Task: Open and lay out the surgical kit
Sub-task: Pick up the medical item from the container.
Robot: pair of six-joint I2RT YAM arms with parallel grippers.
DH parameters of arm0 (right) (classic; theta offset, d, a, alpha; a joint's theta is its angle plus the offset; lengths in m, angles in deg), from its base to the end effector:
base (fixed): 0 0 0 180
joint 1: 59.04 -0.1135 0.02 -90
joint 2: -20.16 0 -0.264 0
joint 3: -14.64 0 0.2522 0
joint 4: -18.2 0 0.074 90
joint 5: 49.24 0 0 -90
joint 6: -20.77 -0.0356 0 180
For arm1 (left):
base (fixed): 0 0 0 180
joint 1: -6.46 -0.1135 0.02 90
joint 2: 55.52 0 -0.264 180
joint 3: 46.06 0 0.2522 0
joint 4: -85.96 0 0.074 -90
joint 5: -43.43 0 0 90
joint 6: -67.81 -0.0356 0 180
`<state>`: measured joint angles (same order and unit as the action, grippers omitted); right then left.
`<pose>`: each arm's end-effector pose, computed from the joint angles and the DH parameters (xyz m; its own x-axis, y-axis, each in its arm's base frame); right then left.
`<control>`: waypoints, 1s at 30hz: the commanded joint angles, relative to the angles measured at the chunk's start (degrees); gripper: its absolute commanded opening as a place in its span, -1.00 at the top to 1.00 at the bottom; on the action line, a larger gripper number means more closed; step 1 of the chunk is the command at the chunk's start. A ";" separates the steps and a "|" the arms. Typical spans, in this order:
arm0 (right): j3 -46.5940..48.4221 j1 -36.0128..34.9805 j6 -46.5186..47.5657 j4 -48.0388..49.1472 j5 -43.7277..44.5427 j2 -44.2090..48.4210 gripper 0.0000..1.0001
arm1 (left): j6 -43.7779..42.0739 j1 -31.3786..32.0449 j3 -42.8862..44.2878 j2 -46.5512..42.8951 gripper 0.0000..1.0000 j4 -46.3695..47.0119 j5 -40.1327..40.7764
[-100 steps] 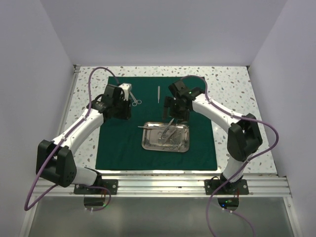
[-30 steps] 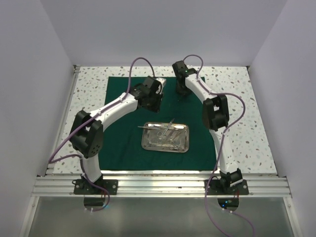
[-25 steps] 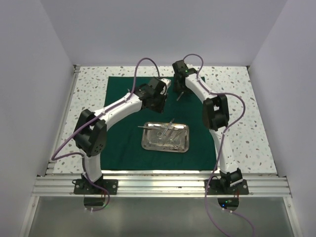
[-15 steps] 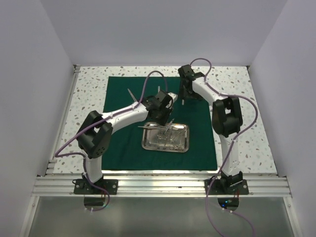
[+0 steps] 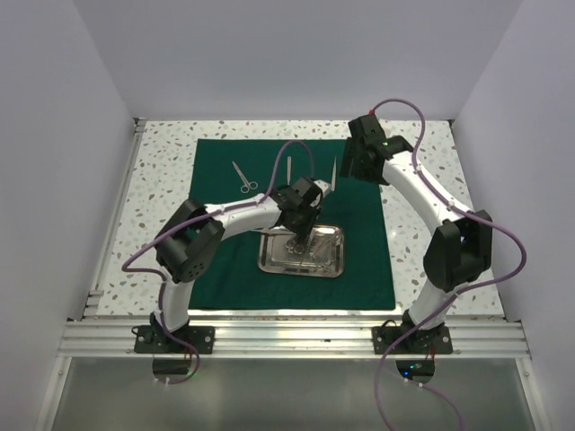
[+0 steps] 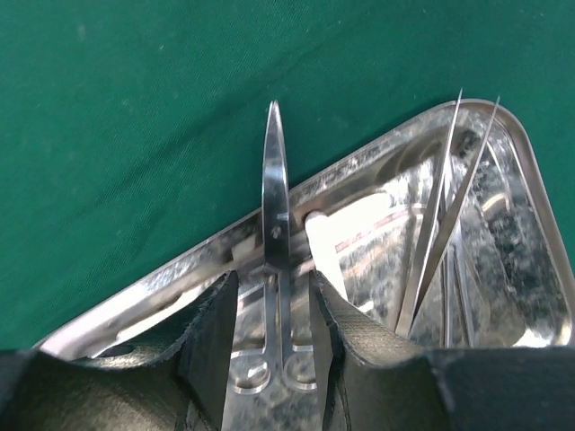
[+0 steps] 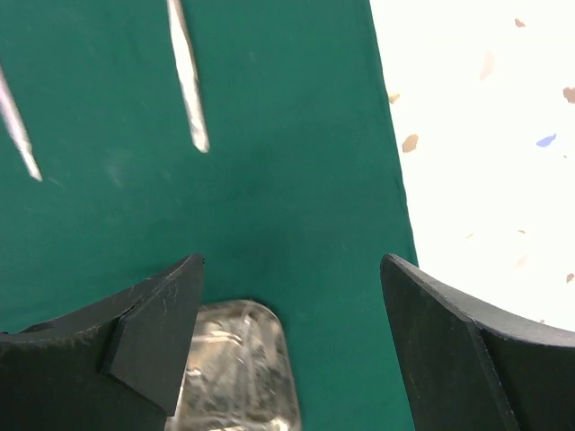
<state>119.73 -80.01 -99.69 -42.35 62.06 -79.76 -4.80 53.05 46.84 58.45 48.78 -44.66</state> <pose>0.3572 0.1230 0.3081 -0.7337 0.2246 -0.6413 0.2682 0.9629 0.0303 0.2897 -0.3045 0.1709 -0.7711 0.3804 -0.5106 0.5067 0.8522 -0.1302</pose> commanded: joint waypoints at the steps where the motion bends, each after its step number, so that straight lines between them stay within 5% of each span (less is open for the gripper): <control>1: -2.73 -0.03 -0.48 -2.43 -0.56 3.23 -0.66 | -0.34 0.52 2.61 1.69 0.18 3.47 0.63; 9: -4.93 -0.03 0.57 -4.19 -0.91 7.01 -0.64 | 0.89 0.52 3.13 5.99 0.29 3.30 3.18; 15: -5.46 0.05 1.36 -4.89 -0.82 8.25 -0.64 | 1.33 0.61 2.52 6.00 1.00 2.77 2.04; 27: -7.91 0.05 1.72 -2.96 -5.03 9.57 -0.62 | -0.33 -0.27 11.29 -7.53 1.00 -9.35 4.76; 30: -11.24 -0.12 1.89 -1.56 -8.02 11.14 -0.61 | -1.74 -6.56 16.91 -8.85 1.00 -10.33 7.83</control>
<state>111.12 -80.01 -98.70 -46.17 57.58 -72.43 -4.41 52.24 57.35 54.85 39.68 -41.14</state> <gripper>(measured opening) 0.810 0.037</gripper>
